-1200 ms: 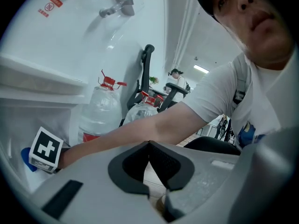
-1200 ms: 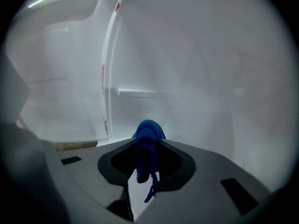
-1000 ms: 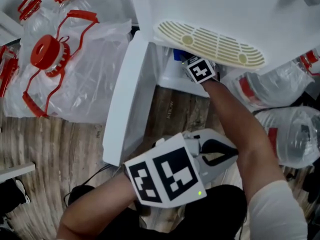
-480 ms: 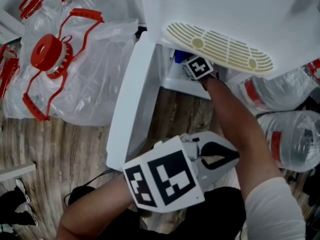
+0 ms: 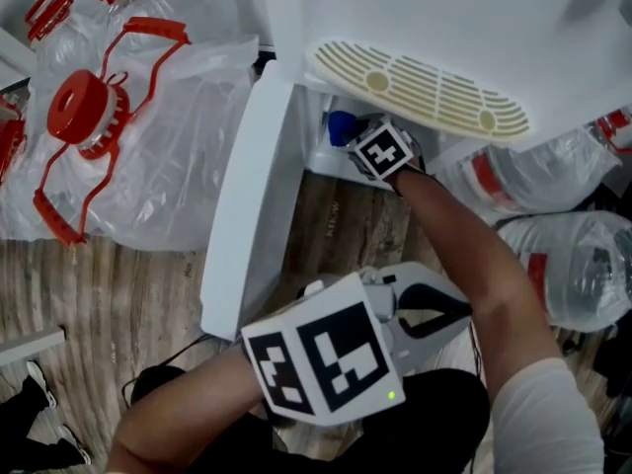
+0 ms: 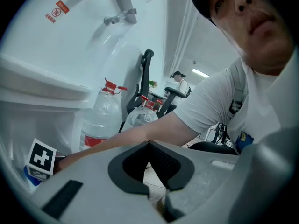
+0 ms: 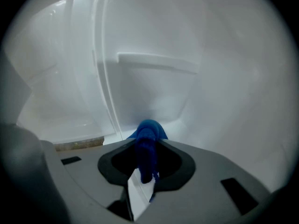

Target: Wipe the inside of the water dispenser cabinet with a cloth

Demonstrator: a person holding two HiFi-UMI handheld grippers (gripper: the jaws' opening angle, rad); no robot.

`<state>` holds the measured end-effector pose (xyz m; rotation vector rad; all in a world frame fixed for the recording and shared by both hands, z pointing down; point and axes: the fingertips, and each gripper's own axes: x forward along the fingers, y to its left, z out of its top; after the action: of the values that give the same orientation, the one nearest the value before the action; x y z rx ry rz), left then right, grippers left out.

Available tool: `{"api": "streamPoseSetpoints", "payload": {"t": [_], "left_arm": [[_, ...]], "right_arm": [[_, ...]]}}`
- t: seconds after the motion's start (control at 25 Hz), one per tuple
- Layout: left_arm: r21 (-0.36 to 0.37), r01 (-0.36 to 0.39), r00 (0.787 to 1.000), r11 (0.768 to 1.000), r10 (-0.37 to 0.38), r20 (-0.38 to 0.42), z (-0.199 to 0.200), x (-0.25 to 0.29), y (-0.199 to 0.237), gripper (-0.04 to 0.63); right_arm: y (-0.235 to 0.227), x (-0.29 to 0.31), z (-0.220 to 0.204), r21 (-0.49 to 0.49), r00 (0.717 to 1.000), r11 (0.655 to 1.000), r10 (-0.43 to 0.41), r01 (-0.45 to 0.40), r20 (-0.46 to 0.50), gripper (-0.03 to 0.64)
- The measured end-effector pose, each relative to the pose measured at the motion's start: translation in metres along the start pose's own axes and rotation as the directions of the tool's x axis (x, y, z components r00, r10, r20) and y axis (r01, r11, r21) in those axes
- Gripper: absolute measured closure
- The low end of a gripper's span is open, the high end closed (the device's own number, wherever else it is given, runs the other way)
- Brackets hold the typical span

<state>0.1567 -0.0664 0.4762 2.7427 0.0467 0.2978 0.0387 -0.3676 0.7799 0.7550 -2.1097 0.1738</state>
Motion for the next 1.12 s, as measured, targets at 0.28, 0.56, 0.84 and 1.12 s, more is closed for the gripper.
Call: {"api": "streamPoseSetpoints", "payload": {"t": [0.28, 0.56, 0.84, 1.12], "left_arm": [[-0.002, 0.055, 0.998, 0.998, -0.055, -0.005, -0.001, 0.007, -0.008, 0.592], [-0.062, 0.057, 0.996, 0.996, -0.062, -0.071, -0.032, 0.019, -0.004, 0.592], [-0.103, 0.021, 0.991, 0.994, -0.034, -0.128, -0.056, 0.025, 0.005, 0.592], [-0.105, 0.02, 0.989, 0.994, -0.035, -0.145, -0.064, 0.023, -0.001, 0.592]], "right_arm": [[-0.046, -0.011, 0.012, 0.053, 0.991, 0.99, -0.13, 0.128, 0.027, 0.532], [-0.062, -0.009, 0.0, 0.164, 0.986, 0.972, -0.168, 0.166, -0.007, 0.532], [-0.069, -0.005, -0.013, 0.256, 0.984, 0.95, -0.173, 0.178, -0.044, 0.532], [-0.069, 0.0, -0.032, 0.399, 0.982, 0.898, -0.174, 0.187, -0.069, 0.532]]}}
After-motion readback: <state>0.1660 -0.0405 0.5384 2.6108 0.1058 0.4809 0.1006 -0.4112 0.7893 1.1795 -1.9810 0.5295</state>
